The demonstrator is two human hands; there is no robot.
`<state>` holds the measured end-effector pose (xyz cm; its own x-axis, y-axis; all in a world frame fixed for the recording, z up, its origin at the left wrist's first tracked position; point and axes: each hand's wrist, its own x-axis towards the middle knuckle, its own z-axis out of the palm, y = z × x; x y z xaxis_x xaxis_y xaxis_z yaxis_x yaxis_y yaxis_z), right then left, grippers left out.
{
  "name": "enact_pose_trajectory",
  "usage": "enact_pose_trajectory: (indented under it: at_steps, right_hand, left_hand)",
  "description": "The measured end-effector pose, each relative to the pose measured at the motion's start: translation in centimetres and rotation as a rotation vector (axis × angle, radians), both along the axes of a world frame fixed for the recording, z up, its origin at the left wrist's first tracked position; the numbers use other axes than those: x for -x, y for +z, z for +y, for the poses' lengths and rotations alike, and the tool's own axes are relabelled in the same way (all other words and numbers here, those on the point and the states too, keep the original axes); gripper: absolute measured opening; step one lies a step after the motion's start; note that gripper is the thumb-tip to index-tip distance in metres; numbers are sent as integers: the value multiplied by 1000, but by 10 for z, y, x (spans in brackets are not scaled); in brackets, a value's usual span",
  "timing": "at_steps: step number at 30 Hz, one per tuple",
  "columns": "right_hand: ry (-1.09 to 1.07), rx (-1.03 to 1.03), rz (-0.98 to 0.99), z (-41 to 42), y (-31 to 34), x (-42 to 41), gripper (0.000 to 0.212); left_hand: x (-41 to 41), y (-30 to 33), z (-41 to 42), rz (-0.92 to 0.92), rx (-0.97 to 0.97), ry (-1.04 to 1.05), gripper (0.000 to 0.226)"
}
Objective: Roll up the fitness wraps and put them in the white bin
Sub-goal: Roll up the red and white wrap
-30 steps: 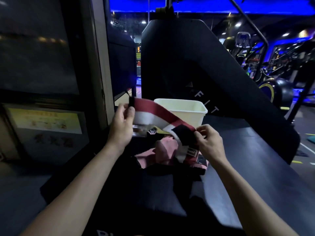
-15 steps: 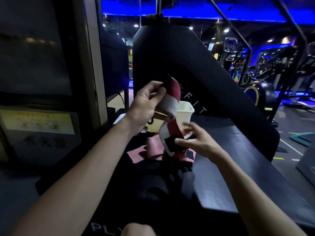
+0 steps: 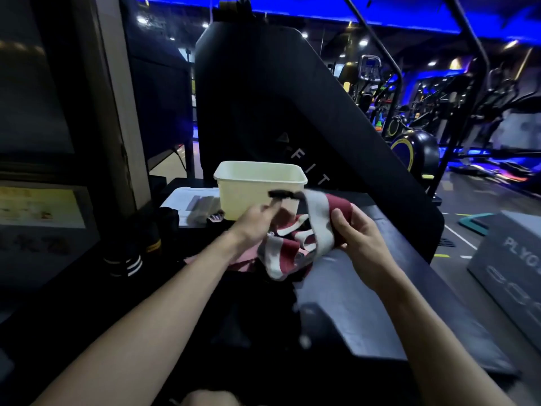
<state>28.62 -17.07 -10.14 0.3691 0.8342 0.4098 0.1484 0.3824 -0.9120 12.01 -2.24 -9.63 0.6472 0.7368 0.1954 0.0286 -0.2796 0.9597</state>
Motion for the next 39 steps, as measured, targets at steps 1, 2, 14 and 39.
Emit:
enact_pose_trajectory:
  at_steps: [1, 2, 14, 39]
  right_hand:
    - [-4, 6, 7, -3, -5, -2, 33]
    - [-4, 15, 16, -6, -8, -4, 26]
    - [78, -34, 342, -57, 35, -9, 24]
    - [-102, 43, 352, -119, 63, -17, 23]
  left_hand:
    - [-5, -15, 2, 49, 3, -27, 49]
    - [-8, -29, 5, 88, 28, -43, 50]
    - [-16, -62, 29, 680, -251, -37, 96]
    - [-31, -16, -53, 48, -363, -233, 56]
